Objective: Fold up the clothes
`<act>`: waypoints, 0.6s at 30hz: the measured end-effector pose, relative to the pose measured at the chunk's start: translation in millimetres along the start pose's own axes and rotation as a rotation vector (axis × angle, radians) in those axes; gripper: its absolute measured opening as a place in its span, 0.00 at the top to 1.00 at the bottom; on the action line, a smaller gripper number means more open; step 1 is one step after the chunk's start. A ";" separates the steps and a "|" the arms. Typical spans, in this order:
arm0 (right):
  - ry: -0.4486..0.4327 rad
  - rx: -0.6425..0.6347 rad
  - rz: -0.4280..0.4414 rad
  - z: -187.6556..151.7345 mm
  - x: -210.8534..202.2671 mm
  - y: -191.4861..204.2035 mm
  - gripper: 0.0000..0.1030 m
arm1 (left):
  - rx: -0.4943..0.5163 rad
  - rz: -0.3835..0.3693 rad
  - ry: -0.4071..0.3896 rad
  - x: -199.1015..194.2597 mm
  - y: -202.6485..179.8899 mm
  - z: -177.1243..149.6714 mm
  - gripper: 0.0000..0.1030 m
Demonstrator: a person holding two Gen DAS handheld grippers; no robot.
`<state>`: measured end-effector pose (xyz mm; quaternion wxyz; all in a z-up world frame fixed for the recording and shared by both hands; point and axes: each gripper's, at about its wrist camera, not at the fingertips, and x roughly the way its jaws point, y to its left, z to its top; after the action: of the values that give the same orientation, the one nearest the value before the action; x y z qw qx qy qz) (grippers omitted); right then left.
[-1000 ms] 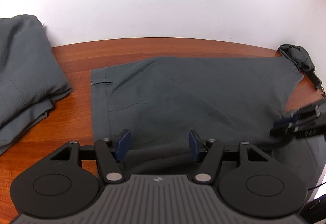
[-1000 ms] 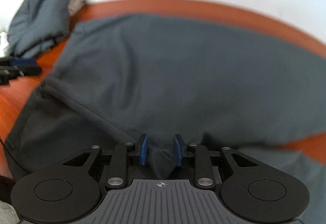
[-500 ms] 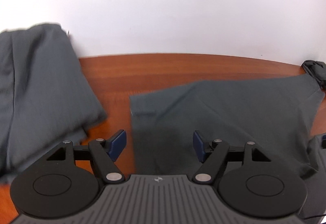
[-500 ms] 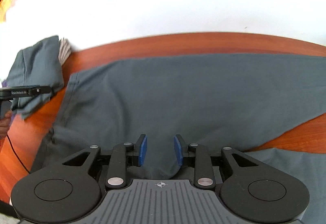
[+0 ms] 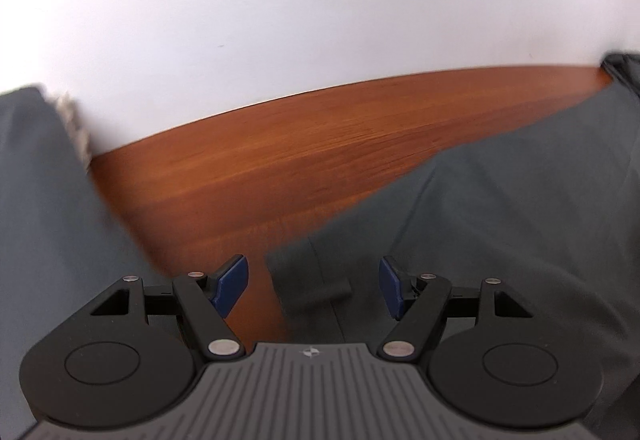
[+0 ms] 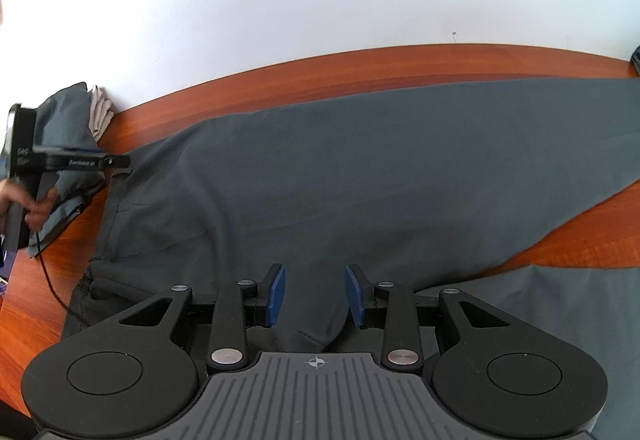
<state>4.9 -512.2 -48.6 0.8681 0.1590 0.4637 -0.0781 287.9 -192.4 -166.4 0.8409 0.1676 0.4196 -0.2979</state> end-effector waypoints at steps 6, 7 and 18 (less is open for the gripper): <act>0.011 0.016 -0.008 2.6 5.1 -1.2 0.64 | 0.098 -0.083 0.062 31.3 8.2 20.5 0.26; 0.014 0.017 -0.011 3.4 6.6 -1.0 0.64 | 0.114 -0.098 0.074 35.2 8.6 22.8 0.27; 0.003 -0.006 -0.044 22.0 3.5 -4.6 0.64 | 0.168 -0.146 0.113 55.2 6.4 15.8 0.83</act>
<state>22.7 -524.2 -41.1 0.8661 0.1461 0.4685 -0.0956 327.6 -215.8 -201.3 0.7749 0.2231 0.4510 -0.3827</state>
